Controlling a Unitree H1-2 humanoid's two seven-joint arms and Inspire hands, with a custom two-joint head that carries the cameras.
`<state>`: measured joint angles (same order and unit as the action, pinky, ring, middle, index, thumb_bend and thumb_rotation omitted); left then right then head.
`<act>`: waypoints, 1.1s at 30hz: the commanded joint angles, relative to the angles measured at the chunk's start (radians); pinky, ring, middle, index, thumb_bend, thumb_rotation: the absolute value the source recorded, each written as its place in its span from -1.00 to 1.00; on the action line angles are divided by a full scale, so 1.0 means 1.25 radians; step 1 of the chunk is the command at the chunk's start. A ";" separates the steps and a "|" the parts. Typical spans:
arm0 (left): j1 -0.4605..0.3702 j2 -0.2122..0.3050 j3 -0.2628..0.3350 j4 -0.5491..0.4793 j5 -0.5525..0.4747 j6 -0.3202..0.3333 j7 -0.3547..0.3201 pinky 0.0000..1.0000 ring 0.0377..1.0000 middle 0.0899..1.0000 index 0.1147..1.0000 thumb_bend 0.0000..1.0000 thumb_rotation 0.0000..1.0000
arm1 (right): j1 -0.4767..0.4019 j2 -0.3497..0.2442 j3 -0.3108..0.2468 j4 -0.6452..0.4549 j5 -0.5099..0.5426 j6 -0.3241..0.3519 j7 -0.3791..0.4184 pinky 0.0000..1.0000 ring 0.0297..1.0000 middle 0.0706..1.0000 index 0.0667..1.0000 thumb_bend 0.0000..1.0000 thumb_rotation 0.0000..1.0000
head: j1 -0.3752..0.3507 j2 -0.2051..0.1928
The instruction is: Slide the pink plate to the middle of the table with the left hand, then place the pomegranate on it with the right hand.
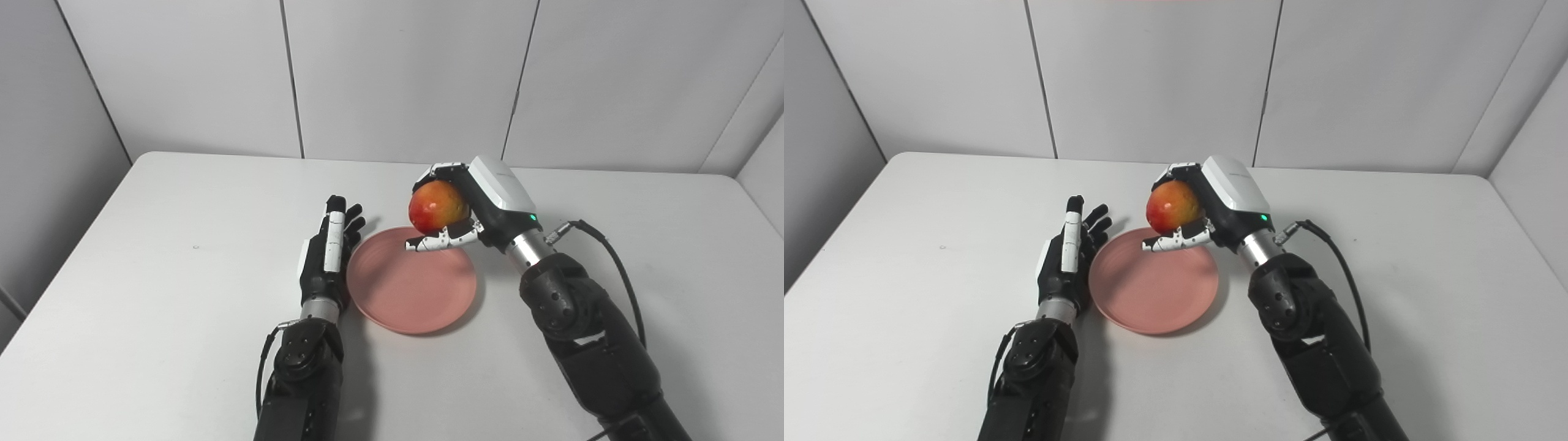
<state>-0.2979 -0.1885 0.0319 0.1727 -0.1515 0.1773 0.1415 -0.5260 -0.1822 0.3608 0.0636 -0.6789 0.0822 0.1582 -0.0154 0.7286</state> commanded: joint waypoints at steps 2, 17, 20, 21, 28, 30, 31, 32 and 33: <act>-0.032 -0.045 0.003 0.007 0.002 -0.014 0.021 0.93 0.76 0.71 0.94 0.91 0.75 | -0.028 -0.011 -0.008 -0.008 -0.003 0.001 0.008 -0.68 -0.62 -0.50 -0.10 0.00 -0.71 | 0.002 0.001; -0.062 -0.059 -0.022 0.056 0.024 -0.046 0.061 0.81 0.70 0.69 0.93 0.88 0.79 | -0.007 -0.009 0.011 0.014 -0.024 0.039 0.050 -0.68 -0.62 -0.51 -0.11 0.00 -0.70 | 0.004 -0.006; -0.067 -0.061 -0.021 0.066 0.024 -0.051 0.062 0.83 0.71 0.69 0.94 0.85 0.79 | -0.008 -0.013 0.014 0.021 -0.027 0.039 0.049 -0.68 -0.62 -0.50 -0.10 0.00 -0.70 | 0.004 -0.008; -0.068 -0.061 -0.020 0.070 0.023 -0.054 0.061 0.83 0.71 0.70 0.94 0.85 0.79 | -0.009 -0.014 0.015 0.021 -0.027 0.042 0.051 -0.68 -0.62 -0.50 -0.10 0.00 -0.70 | 0.002 -0.009; -0.079 -0.061 -0.020 0.097 0.031 -0.067 0.068 0.80 0.70 0.68 0.93 0.84 0.80 | -0.014 -0.009 0.012 0.024 -0.019 0.056 0.062 -0.64 -0.57 -0.44 -0.10 0.01 -0.70 | 0.005 -0.014; -0.080 -0.060 -0.023 0.101 0.039 -0.067 0.073 0.79 0.69 0.67 0.94 0.84 0.80 | -0.016 -0.007 0.013 0.028 -0.019 0.056 0.064 -0.64 -0.57 -0.45 -0.11 0.01 -0.70 | 0.006 -0.014; -0.080 -0.060 -0.025 0.102 0.041 -0.068 0.075 0.79 0.69 0.67 0.93 0.84 0.81 | -0.018 -0.007 0.014 0.029 -0.019 0.056 0.066 -0.62 -0.55 -0.43 -0.10 0.00 -0.70 | 0.006 -0.014; -0.082 -0.060 -0.026 0.106 0.044 -0.069 0.078 0.79 0.69 0.67 0.93 0.84 0.81 | -0.020 -0.007 0.018 0.030 -0.021 0.056 0.072 -0.62 -0.55 -0.42 -0.10 0.00 -0.70 | 0.010 -0.014; -0.083 -0.060 -0.026 0.108 0.046 -0.070 0.081 0.79 0.68 0.66 0.93 0.85 0.82 | -0.021 -0.007 0.019 0.031 -0.021 0.056 0.076 -0.60 -0.53 -0.40 -0.10 0.00 -0.70 | 0.011 -0.014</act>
<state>-0.3675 -0.2058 0.0031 0.3002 -0.1045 0.0981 0.2282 -0.4980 -0.1939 0.3896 0.1246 -0.7065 0.1476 0.2596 -0.0031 0.7102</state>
